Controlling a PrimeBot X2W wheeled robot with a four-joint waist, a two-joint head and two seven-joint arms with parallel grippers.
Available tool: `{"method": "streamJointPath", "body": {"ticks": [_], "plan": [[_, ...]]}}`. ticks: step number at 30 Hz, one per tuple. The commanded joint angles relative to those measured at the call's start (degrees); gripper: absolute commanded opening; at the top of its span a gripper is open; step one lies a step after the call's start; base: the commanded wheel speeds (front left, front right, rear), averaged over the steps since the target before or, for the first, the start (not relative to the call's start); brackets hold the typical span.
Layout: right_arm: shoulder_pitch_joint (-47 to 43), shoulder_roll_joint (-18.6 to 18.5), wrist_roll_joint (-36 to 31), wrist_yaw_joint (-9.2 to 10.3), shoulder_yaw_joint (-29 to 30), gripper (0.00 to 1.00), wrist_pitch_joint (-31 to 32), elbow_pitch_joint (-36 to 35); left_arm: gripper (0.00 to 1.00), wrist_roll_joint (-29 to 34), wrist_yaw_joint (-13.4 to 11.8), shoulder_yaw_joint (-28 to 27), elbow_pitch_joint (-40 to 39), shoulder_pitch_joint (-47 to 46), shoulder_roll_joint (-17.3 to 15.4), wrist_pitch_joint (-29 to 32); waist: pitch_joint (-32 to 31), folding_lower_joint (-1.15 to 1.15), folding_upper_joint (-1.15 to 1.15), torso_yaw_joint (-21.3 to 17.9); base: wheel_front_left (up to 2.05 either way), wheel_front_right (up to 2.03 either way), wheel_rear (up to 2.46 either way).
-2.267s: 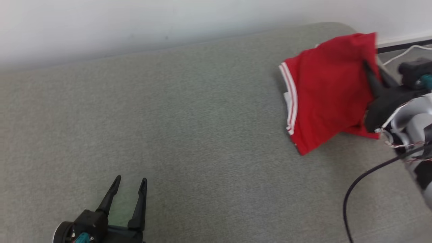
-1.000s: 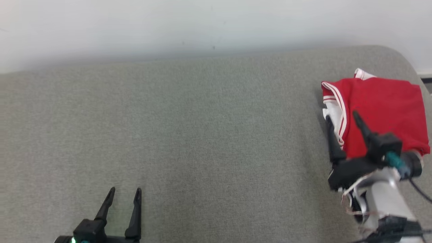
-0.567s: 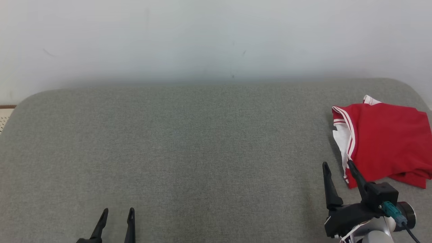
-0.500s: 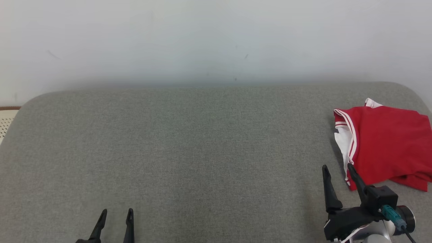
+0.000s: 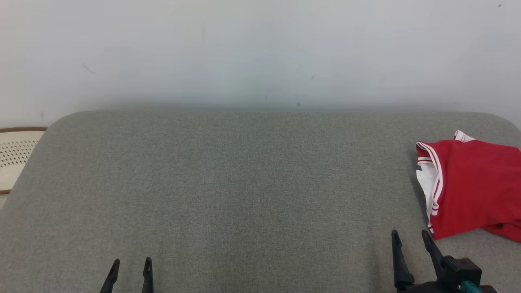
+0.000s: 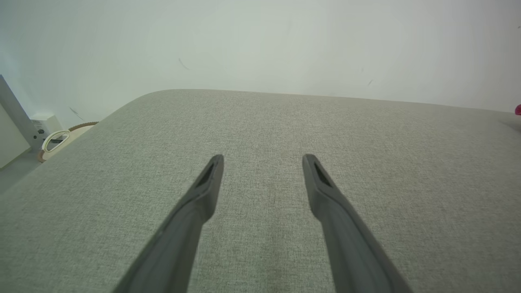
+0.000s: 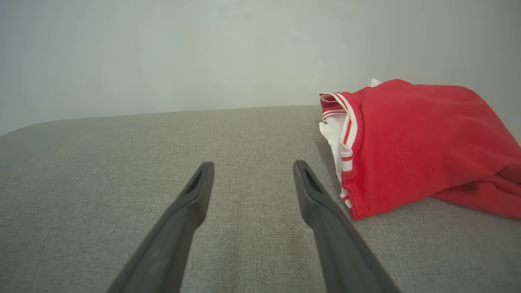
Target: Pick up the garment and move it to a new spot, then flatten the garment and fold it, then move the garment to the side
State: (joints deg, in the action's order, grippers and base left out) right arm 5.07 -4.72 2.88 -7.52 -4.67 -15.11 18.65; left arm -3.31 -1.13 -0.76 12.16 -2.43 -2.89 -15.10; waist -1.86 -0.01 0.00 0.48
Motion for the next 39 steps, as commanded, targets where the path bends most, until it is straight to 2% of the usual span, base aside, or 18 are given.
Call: {"method": "streamJointPath", "body": {"ticks": [1,12,19,39], "plan": [[-1.73,0.51,-0.23,0.07,0.94,1.0,0.01,-0.97,1.0,0.06,-0.1,-0.09,-0.42,0.82,-0.03,-0.04,0.01,0.01,0.0,0.17,0.0,0.0,0.0],[-4.75,1.7,-1.43,0.07,1.75,1.0,0.01,-5.93,1.0,-1.28,0.28,0.14,-1.18,1.13,-0.02,-0.04,0.38,0.01,0.0,-0.39,0.0,0.0,0.0],[-4.11,1.77,-2.58,0.07,-0.1,1.0,0.0,-4.8,1.0,-1.35,0.36,0.38,-0.52,0.74,-0.03,-0.04,0.51,0.01,0.0,-0.42,0.0,0.0,0.0],[-3.83,1.83,-1.91,0.07,-0.28,1.0,0.01,-5.13,1.0,-0.97,0.69,0.16,-0.48,0.41,-0.03,-0.04,0.98,0.01,0.0,-0.78,0.0,0.0,0.0]]}}
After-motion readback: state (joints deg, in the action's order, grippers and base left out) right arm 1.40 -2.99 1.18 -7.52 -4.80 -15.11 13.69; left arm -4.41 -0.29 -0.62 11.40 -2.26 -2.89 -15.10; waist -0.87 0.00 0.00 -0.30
